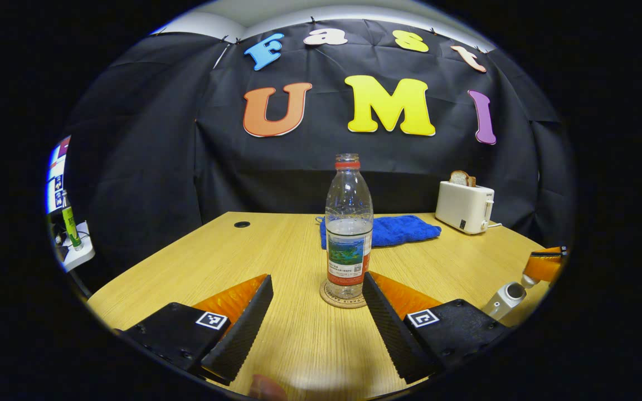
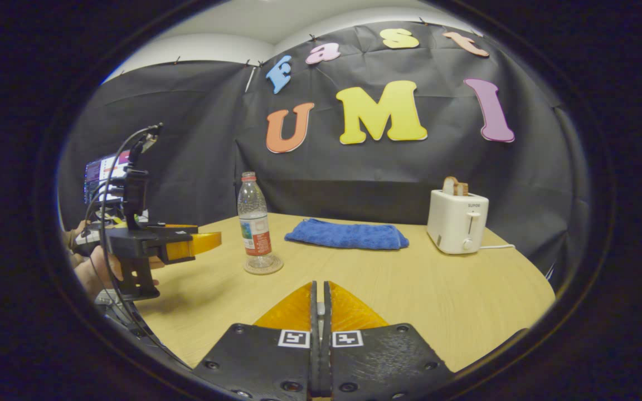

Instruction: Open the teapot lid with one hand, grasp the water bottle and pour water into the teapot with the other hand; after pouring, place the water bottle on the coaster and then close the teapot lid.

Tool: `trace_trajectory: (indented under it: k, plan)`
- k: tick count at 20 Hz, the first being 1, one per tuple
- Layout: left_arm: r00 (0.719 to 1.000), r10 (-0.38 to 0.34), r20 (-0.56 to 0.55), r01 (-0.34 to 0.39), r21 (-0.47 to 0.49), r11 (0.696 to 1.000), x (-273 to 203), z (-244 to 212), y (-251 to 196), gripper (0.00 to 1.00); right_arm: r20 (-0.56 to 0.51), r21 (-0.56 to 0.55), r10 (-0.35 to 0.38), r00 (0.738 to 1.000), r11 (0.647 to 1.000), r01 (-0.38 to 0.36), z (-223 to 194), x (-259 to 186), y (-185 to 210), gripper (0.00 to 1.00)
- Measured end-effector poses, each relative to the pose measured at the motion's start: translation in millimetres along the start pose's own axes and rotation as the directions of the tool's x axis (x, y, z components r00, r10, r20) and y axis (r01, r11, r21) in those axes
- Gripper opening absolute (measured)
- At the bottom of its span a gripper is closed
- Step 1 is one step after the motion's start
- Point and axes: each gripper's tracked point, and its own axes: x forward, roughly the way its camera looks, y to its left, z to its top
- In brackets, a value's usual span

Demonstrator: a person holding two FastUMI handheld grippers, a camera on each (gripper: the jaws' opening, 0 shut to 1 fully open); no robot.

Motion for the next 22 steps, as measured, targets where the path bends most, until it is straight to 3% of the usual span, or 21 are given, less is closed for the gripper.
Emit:
trace_trajectory:
  k: [6, 16, 20, 22]
  plan:
    - [0.996, 0.046, 0.077, -0.046, 0.002, 0.999, -40, 14, 8, 1.00, -0.010, 0.002, 0.019, 1.000, 1.000, -0.019, -10, 13, 4, 0.00]
    - [0.992, 0.039, 0.117, -0.040, 0.003, 0.999, -58, 28, -4, 1.00, -0.022, 0.041, 0.006, 1.000, 0.999, -0.005, -22, 12, -1, 0.00]
    - [0.989, 0.031, 0.146, -0.033, 0.015, 0.999, -67, 38, -20, 1.00, 0.010, 0.025, -0.011, 1.000, 1.000, 0.010, -11, 6, -1, 0.07]
    - [0.987, 0.032, 0.159, -0.035, 0.017, 0.999, -70, 43, -31, 1.00, 0.045, 0.034, -0.020, 0.999, 0.999, 0.018, 1, 0, -3, 0.20]
